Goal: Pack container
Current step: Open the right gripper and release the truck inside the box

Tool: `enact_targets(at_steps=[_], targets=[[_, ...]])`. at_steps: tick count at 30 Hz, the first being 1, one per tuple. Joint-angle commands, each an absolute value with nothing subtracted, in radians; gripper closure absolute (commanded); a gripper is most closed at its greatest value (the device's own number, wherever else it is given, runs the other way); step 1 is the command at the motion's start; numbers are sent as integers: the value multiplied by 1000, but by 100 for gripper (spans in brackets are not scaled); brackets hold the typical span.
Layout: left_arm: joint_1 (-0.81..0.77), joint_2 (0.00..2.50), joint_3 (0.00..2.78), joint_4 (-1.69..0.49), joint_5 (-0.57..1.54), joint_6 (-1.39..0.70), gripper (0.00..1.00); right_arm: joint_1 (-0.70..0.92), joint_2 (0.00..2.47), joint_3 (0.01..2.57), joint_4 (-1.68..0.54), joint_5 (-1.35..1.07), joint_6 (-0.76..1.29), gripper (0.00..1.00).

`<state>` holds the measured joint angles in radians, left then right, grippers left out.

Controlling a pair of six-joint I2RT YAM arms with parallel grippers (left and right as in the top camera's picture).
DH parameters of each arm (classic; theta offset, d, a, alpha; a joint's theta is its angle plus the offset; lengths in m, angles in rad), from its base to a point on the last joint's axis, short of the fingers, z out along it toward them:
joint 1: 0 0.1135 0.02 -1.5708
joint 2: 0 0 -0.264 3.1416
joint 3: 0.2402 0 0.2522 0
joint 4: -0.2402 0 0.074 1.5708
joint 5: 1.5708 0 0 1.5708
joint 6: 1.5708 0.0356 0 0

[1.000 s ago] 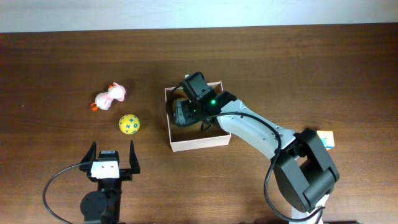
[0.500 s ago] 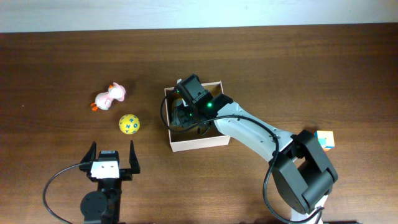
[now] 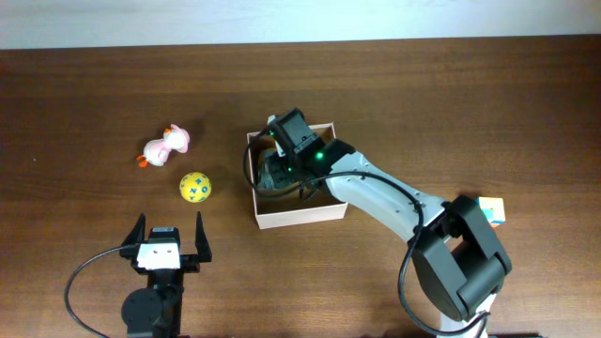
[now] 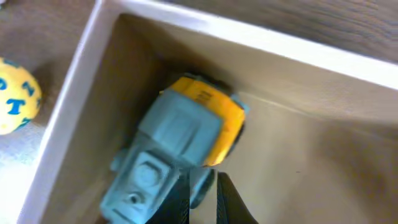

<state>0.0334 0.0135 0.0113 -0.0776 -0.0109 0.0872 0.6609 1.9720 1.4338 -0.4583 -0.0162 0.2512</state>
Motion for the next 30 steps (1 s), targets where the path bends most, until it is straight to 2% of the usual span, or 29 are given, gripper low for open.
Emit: enact_targets(at_steps=[1, 16, 30], targets=[[38, 5, 9, -83, -3, 103, 1, 633, 1964, 1428, -455, 29, 244, 89], [38, 5, 9, -83, -3, 103, 1, 609, 2056, 1428, -406, 49, 247, 90], [38, 5, 9, -83, -3, 103, 1, 609, 2056, 1429, -369, -78, 242, 92]])
